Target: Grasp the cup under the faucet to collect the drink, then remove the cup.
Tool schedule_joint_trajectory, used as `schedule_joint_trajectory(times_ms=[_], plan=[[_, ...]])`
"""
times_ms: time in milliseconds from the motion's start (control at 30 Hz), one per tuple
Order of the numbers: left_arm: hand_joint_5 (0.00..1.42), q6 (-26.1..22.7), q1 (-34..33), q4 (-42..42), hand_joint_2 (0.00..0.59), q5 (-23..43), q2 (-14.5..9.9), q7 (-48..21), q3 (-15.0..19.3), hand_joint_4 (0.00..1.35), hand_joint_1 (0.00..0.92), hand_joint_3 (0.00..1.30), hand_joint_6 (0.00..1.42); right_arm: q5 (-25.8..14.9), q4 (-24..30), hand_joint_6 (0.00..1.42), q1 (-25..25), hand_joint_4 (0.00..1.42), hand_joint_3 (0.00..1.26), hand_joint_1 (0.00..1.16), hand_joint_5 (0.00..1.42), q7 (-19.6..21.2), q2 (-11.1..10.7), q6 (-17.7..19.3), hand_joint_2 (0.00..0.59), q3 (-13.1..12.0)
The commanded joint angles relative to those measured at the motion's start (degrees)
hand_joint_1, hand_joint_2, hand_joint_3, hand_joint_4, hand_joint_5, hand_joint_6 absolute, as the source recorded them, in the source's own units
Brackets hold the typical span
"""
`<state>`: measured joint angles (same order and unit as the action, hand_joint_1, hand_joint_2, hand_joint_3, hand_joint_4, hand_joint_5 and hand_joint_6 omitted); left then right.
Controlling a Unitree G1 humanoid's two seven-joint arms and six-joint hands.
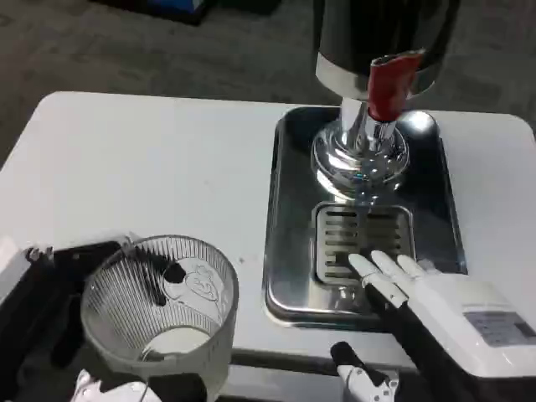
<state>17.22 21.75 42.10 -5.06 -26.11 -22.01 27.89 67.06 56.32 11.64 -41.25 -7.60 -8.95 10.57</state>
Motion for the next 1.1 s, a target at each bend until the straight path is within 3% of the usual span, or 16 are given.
schedule_joint_trajectory(times_ms=[33,633,900,1100], plan=[[1.33,0.14,-0.13,-0.43,0.026,0.41,-0.49,-0.28,-0.53,1.07,0.520,0.89,1.42,-0.49,0.82,0.00,0.82,0.00,0.04,0.33,0.00,-0.74,-0.19,0.88,0.484,-0.56],[1.33,-0.13,-1.98,-2.46,0.026,0.47,-1.23,-0.48,-1.33,1.07,0.520,0.89,1.42,0.96,-0.26,0.00,-0.32,0.00,0.04,0.34,0.00,-0.92,0.66,1.53,0.492,-0.24],[1.33,-0.98,-6.38,-5.90,0.027,-1.84,-1.23,0.58,-4.48,1.07,0.515,0.89,1.42,0.75,-0.25,0.00,-0.50,0.00,0.04,0.34,0.00,-1.25,1.26,0.44,0.493,-1.81],[1.33,-1.59,-13.42,-11.59,0.029,-5.59,-1.29,2.42,-7.18,1.07,0.512,0.89,1.42,-0.16,0.34,0.00,-0.41,0.00,0.04,0.34,0.00,-1.30,1.20,-0.22,0.493,-3.65]])
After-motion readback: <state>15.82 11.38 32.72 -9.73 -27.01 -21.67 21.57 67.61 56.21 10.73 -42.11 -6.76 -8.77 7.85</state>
